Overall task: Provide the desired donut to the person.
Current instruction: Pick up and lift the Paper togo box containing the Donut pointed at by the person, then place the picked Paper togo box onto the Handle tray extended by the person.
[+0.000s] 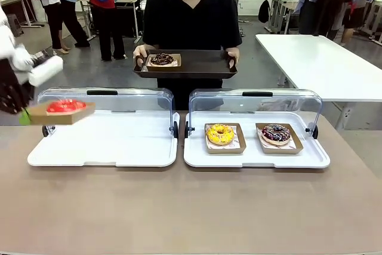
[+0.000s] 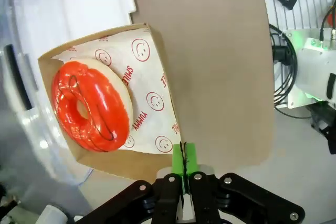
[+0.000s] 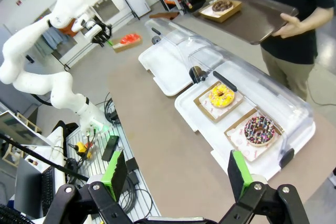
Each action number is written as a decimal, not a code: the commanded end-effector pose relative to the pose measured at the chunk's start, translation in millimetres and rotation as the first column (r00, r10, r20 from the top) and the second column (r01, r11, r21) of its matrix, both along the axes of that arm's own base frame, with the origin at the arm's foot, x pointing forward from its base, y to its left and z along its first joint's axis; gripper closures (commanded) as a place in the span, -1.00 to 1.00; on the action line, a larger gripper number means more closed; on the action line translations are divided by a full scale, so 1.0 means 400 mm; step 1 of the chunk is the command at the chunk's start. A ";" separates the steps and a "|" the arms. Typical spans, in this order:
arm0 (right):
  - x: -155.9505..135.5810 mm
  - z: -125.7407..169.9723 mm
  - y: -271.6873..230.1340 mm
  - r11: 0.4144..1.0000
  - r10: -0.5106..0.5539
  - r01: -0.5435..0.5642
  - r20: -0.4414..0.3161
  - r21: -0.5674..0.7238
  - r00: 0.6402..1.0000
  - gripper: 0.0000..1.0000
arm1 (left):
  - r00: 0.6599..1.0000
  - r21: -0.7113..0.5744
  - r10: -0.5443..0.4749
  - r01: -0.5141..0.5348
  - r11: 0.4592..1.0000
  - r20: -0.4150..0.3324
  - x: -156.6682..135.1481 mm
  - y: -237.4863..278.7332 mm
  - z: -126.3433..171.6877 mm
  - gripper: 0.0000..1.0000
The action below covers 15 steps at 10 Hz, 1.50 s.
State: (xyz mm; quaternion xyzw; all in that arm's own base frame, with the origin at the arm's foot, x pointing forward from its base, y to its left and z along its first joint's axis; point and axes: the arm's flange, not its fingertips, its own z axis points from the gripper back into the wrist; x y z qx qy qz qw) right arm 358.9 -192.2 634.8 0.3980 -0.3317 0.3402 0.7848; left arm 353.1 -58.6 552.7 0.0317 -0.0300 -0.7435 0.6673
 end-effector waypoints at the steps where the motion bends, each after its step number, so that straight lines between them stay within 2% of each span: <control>1: -0.001 0.000 0.002 1.000 0.003 -0.004 0.012 0.022 1.000 -1.00 | 0.998 -0.028 0.049 -0.049 0.998 0.033 0.009 -0.023 0.095 1.00; 3: -0.001 0.000 0.002 1.000 0.003 -0.004 0.012 0.022 1.000 -1.00 | 0.992 -0.027 0.089 -0.087 0.996 0.093 0.023 -0.058 0.183 1.00; 5: -0.001 0.000 0.002 1.000 0.003 -0.004 0.012 0.022 1.000 -1.00 | 0.992 -0.023 0.106 -0.104 0.994 0.067 0.042 -0.063 0.180 1.00; 6: -0.001 0.000 0.002 1.000 0.003 -0.004 0.012 0.022 1.000 -1.00 | 0.992 -0.011 0.098 -0.097 0.995 0.085 0.049 -0.056 0.168 1.00; 7: -0.001 0.000 0.002 1.000 0.003 -0.004 0.012 0.022 1.000 -1.00 | 0.993 -0.033 0.083 -0.080 0.996 0.088 0.024 -0.052 0.195 1.00; 15: -0.001 0.000 0.002 1.000 0.003 -0.004 0.012 0.022 1.000 -1.00 | 0.993 -0.033 0.083 -0.080 0.996 0.088 0.024 -0.052 0.195 1.00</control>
